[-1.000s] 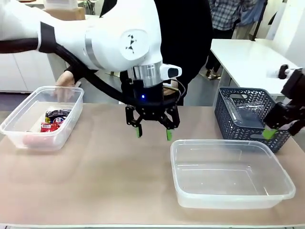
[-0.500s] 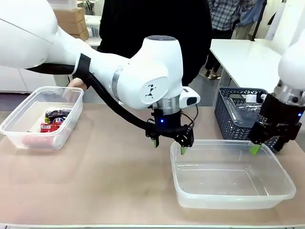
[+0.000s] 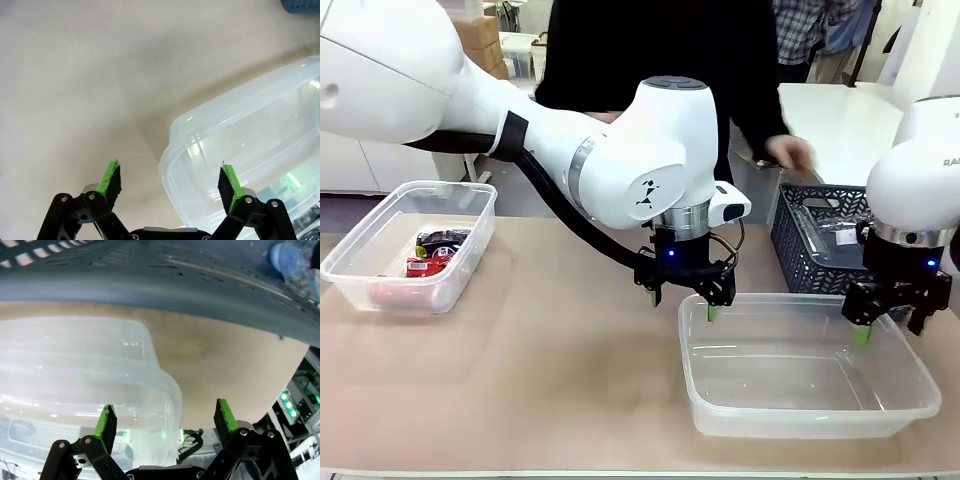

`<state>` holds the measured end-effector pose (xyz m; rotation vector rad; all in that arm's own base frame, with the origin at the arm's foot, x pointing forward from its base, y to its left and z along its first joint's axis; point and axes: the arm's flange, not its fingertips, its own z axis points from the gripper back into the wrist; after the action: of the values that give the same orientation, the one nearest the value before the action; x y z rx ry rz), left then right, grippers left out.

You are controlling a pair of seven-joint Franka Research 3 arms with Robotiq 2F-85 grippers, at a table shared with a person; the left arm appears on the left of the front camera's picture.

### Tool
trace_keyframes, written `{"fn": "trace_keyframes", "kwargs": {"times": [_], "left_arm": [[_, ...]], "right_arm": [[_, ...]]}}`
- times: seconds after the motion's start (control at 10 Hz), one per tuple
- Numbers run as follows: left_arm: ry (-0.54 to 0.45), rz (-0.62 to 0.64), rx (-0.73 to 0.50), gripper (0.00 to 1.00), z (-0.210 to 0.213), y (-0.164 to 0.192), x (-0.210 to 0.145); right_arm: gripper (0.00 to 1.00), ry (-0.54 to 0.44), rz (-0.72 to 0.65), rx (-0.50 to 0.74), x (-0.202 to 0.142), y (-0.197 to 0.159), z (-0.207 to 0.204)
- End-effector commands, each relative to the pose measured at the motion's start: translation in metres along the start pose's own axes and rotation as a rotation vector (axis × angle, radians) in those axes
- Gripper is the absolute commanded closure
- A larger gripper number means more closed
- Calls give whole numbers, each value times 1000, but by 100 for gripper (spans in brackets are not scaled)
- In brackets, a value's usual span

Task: Sort the waste into each basket.
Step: Pick up the Organizing box on the right side of the table and lift it.

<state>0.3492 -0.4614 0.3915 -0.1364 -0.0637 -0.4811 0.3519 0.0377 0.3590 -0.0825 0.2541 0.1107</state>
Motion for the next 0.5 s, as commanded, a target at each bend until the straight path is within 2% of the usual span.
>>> {"fn": "trace_keyframes", "kwargs": {"times": [0.0,0.1,0.2,0.3,0.4], "left_arm": [[13,27,35,0,-5,-3,6],[33,13,37,0,-7,-3,7],[37,8,45,60,-9,-3,7],[40,8,43,59,-9,-4,7],[49,7,40,100,-9,-4,7]], "right_arm": [[0,-6,-29,4,-38,-2,-55],[0,5,-29,28,-39,-3,-57],[58,8,-39,63,-40,-6,-55],[59,4,-55,78,-42,-9,-52],[100,-4,-56,80,-44,-9,-49]]}}
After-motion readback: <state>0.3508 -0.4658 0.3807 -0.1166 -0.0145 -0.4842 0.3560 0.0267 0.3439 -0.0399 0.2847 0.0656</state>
